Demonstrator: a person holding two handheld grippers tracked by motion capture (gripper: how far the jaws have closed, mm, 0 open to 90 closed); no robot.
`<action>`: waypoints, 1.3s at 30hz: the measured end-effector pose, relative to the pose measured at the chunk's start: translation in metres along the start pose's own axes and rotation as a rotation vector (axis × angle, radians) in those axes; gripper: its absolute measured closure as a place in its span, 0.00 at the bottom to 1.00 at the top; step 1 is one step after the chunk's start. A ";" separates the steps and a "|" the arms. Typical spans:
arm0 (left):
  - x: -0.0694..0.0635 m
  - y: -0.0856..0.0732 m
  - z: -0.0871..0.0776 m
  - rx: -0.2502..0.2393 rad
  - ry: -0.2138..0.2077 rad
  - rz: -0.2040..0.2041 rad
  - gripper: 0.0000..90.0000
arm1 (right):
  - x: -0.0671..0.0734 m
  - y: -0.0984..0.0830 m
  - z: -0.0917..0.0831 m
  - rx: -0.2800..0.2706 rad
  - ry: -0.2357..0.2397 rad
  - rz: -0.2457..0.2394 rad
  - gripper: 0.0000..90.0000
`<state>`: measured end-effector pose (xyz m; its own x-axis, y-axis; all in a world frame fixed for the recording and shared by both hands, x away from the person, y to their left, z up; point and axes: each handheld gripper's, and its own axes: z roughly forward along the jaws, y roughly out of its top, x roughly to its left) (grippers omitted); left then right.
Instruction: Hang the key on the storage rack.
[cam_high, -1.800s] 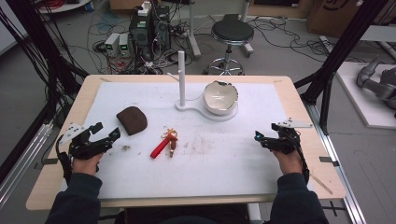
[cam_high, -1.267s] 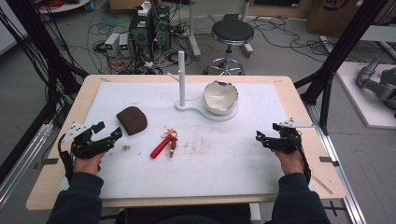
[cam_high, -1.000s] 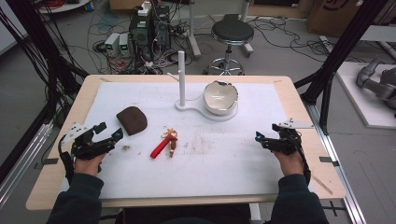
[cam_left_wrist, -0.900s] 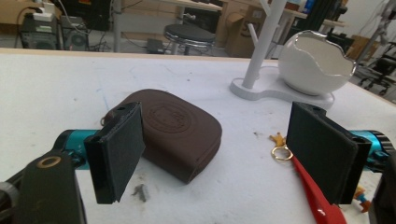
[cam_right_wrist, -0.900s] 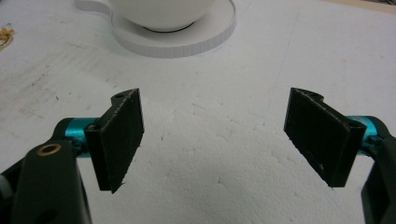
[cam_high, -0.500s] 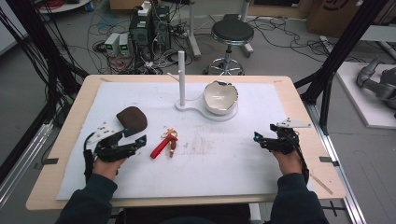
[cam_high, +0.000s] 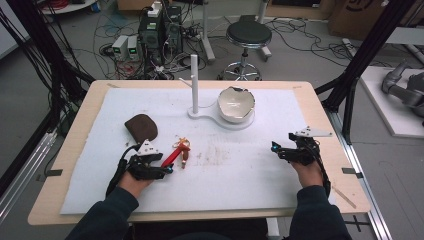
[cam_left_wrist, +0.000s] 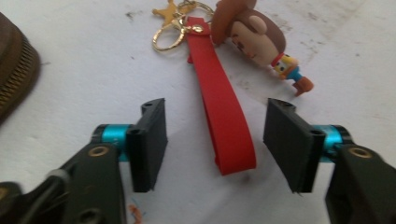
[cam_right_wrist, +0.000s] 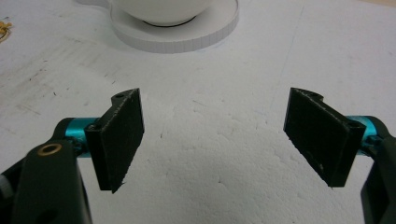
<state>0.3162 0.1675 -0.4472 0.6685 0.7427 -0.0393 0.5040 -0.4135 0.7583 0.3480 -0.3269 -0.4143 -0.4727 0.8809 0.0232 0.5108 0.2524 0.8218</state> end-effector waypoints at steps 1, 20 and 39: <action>0.000 0.000 0.000 0.000 0.008 -0.003 0.50 | 0.000 0.000 0.000 0.000 0.001 0.000 0.22; 0.014 0.004 -0.017 -0.158 -0.059 -0.106 0.83 | 0.000 0.000 0.001 0.006 0.000 0.010 0.23; 0.018 0.067 -0.057 -0.428 -0.105 -0.090 0.83 | 0.000 0.002 -0.003 -0.022 0.002 0.022 0.23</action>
<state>0.3309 0.1829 -0.3596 0.6953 0.6992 -0.1664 0.3058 -0.0782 0.9489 0.3468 -0.3271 -0.4112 -0.4631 0.8853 0.0429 0.5051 0.2238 0.8336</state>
